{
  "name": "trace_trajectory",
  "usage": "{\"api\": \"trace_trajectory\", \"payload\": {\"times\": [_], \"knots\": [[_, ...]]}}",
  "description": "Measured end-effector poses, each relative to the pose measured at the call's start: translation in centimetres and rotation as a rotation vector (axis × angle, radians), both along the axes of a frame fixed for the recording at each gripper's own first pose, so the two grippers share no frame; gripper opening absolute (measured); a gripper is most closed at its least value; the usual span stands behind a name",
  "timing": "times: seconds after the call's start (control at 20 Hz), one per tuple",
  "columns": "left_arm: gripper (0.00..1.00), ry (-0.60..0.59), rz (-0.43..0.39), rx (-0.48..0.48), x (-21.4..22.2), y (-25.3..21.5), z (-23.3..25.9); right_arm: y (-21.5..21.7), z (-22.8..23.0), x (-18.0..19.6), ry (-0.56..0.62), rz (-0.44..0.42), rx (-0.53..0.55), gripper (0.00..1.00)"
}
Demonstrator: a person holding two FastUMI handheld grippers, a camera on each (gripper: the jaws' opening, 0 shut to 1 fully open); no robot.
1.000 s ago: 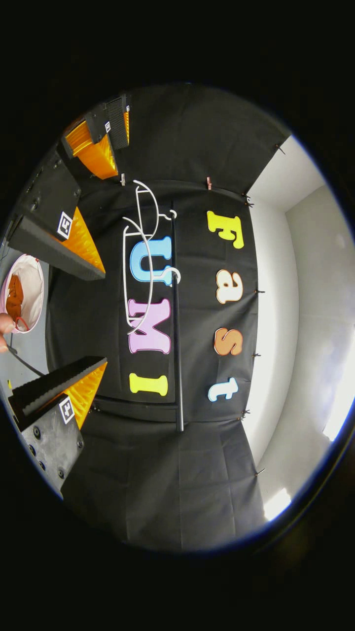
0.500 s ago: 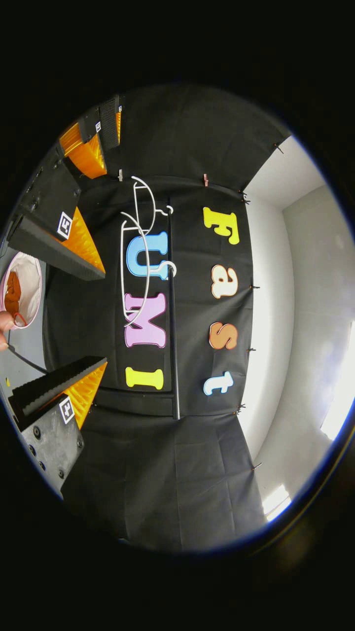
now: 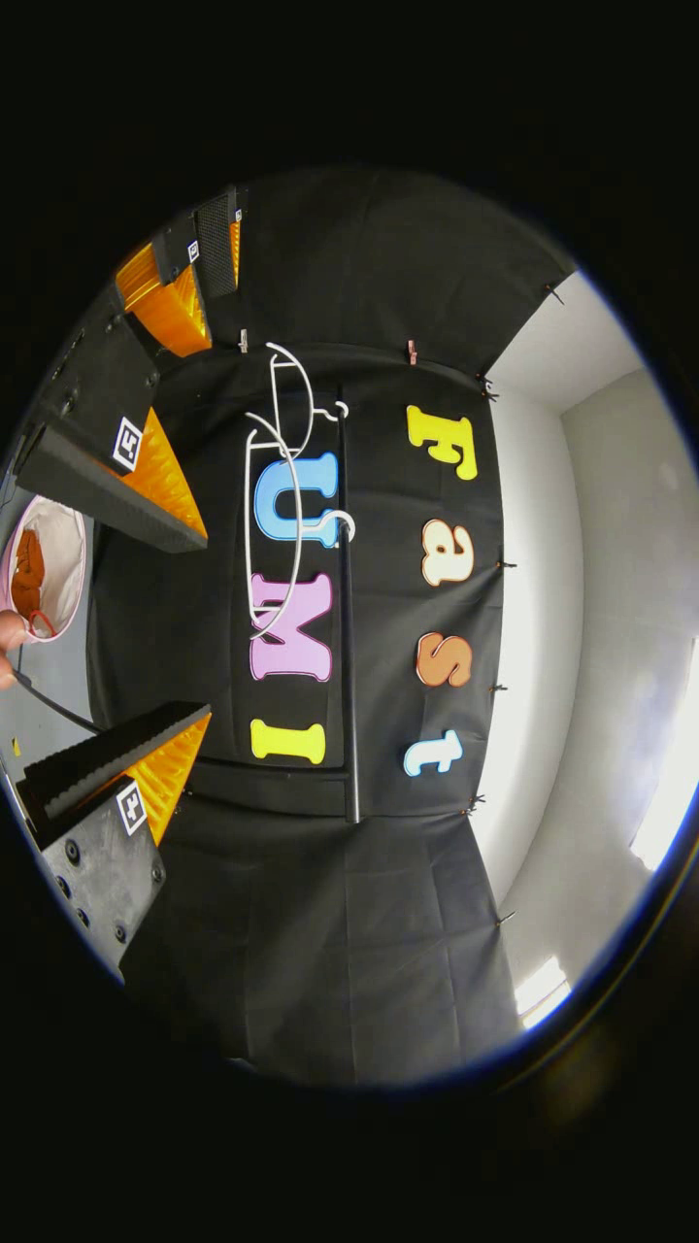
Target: Grasp the clothes on the hanger with both hands and then place them into the laundry hamper below.
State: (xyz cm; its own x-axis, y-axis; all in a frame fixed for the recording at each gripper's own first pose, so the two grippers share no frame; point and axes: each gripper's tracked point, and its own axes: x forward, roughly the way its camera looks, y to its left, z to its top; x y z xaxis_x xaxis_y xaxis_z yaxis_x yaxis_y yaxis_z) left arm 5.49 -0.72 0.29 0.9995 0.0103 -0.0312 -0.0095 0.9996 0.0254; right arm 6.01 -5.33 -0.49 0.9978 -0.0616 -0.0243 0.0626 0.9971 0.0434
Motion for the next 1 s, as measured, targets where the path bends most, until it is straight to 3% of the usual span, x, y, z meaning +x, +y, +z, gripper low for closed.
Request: {"api": "trace_trajectory", "payload": {"times": [0.05,0.8,0.85,1.0], "knots": [[0.95,0.0,-0.001,-0.003,-0.01,0.0,0.0,-0.03,-0.08,-0.02,0.001,-0.002,0.001,1.0],[0.92,0.0,-0.005,0.002,0.29,-0.26,-0.12,-0.54,-0.51,0.31,0.013,-0.005,0.003,1.0],[0.95,0.0,-0.003,0.003,0.26,-0.27,-0.1,-0.64,-0.42,0.3,0.011,-0.006,0.002,0.96],[0.95,0.004,0.006,0.017,0.34,-0.37,-0.35,-0.94,-0.15,0.26,-0.008,-0.009,-0.001,1.0]]}}
